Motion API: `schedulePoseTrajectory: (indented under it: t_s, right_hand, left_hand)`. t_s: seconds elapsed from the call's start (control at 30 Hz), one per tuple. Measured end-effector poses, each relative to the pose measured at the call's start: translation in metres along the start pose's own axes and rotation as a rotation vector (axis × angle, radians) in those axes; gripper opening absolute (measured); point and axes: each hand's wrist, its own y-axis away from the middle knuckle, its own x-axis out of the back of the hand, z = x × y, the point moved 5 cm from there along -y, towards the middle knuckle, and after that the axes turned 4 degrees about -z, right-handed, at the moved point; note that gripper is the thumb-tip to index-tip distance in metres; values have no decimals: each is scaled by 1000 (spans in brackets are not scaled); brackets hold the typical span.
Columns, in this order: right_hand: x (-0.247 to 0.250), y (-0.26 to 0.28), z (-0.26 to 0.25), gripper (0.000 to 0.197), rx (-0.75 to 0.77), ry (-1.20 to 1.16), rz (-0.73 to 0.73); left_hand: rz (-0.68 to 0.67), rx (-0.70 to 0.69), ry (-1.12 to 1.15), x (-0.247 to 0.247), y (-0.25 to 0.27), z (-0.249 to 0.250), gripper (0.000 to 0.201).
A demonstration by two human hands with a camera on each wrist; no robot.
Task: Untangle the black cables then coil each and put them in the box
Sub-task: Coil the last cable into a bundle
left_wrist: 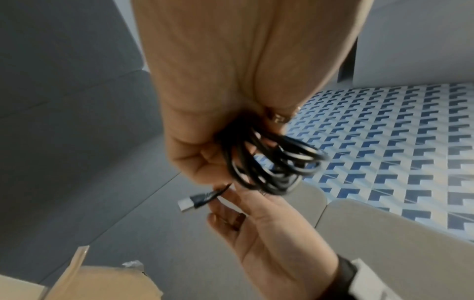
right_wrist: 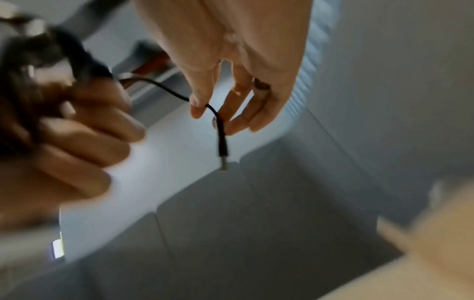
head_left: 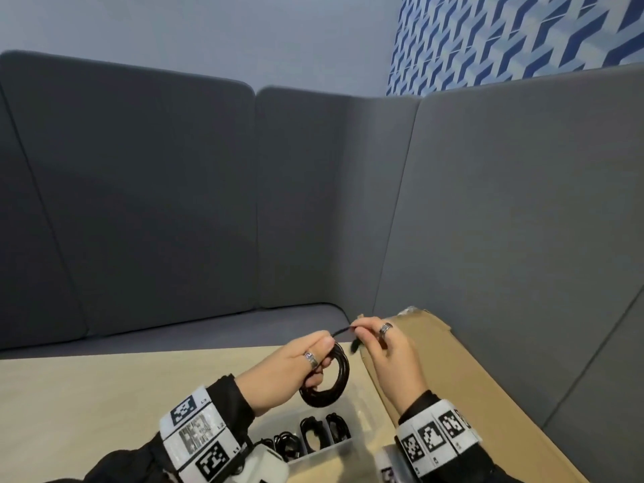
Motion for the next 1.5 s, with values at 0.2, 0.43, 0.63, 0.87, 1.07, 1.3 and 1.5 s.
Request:
schedulePoseTrajectory:
  t_s: [0.2,0.43,0.63,0.87,1.07,1.3,1.5]
  right_hand:
    - [-25,22,-8,17,-516,-1038,-114]
    - [-25,23,-3,17,-573,-1022,-78]
    - [-23,15,-7,18,-621,-1116,-115]
    - [-41,28,-12,20,-741,-1244,-279]
    - [-42,32,-25,38,-703,-1050,-437]
    - [-30,17,-29,39,-306,-419,-568]
    - [-6,8,-39,12,29,147,-397]
  left_hand:
    - [255,-41,-313,5,-9,4,24]
    - [169,72,-156,13,-12,-7,31]
    - [205,107,-126,19,-17,-11,28]
    - [165,123,124,9,-20,-19,27]
    - [93,138,247,9,-19,-27,26]
    - [256,50,-101,21,-22,-13,27]
    - [314,102,197,35,-18,-14,26]
